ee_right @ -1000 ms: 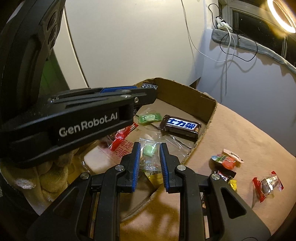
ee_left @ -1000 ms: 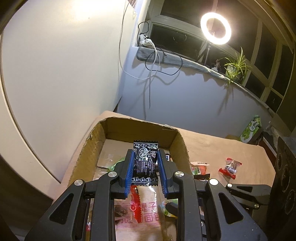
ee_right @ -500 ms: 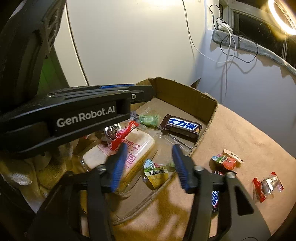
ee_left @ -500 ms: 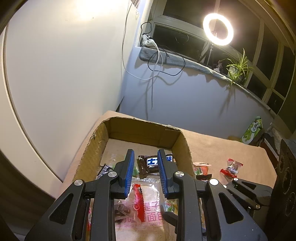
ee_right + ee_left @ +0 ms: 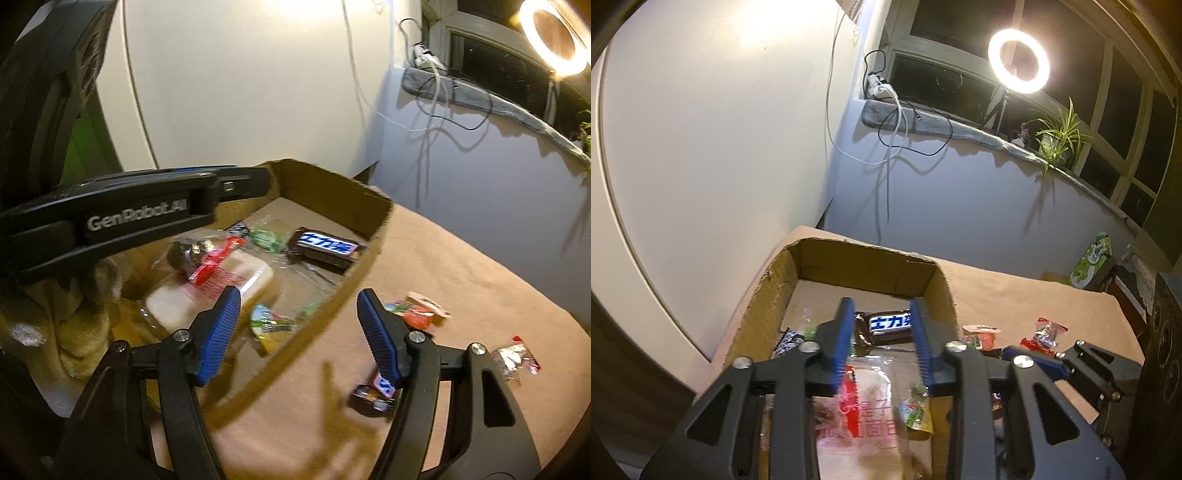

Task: Organize snacks
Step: 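Move the left gripper to the yellow-wrapped candy while the right moves to the bagged brown cake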

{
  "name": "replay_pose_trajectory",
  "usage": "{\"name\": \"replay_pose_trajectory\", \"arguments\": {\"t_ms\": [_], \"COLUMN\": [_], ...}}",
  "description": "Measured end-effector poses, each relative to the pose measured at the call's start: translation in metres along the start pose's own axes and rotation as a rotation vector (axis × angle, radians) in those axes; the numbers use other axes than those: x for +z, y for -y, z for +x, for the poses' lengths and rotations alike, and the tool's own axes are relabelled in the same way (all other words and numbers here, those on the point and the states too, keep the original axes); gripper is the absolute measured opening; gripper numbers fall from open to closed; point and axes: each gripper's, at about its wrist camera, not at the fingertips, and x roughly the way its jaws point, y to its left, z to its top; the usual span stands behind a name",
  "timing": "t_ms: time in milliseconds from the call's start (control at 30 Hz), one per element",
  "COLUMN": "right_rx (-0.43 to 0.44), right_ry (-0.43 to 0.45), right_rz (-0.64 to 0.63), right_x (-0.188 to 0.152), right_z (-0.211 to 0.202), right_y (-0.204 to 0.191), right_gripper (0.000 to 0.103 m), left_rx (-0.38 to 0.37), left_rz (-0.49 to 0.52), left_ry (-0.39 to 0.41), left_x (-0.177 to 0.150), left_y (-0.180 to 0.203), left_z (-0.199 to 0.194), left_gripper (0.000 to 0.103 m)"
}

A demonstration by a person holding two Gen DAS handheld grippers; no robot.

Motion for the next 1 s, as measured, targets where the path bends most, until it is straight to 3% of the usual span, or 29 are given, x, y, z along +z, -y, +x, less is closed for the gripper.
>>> {"name": "replay_pose_trajectory", "arguments": {"t_ms": [100, 167, 300, 333, 700, 833, 1000], "right_rx": [-0.047, -0.076, -0.12, -0.122, -0.19, -0.202, -0.156], "right_ry": [0.007, 0.009, 0.019, 0.021, 0.003, -0.013, -0.026], "right_rz": [0.011, 0.028, 0.111, 0.13, 0.376, 0.417, 0.473], "right_x": [-0.003, -0.003, -0.008, -0.01, -0.046, -0.058, -0.064], "right_z": [-0.009, -0.013, -0.027, -0.029, -0.041, -0.039, -0.032], "right_y": [0.014, 0.025, 0.065, 0.071, 0.174, 0.192, 0.204], "right_gripper": [0.068, 0.069, 0.095, 0.097, 0.097, 0.097, 0.096], "left_rx": [-0.013, -0.021, -0.053, -0.057, -0.124, -0.145, -0.163], "left_rz": [0.017, 0.025, 0.049, 0.056, 0.163, 0.188, 0.19], "left_ry": [0.018, 0.024, 0.022, 0.022, -0.051, -0.082, -0.123], "left_x": [-0.003, -0.004, -0.005, -0.006, -0.021, -0.026, -0.034], "left_y": [0.008, 0.013, 0.028, 0.032, 0.09, 0.107, 0.117], "left_z": [-0.002, -0.002, -0.002, -0.002, 0.014, 0.021, 0.03], "left_gripper": [0.034, 0.041, 0.043, 0.043, 0.043, 0.043, 0.043]}}
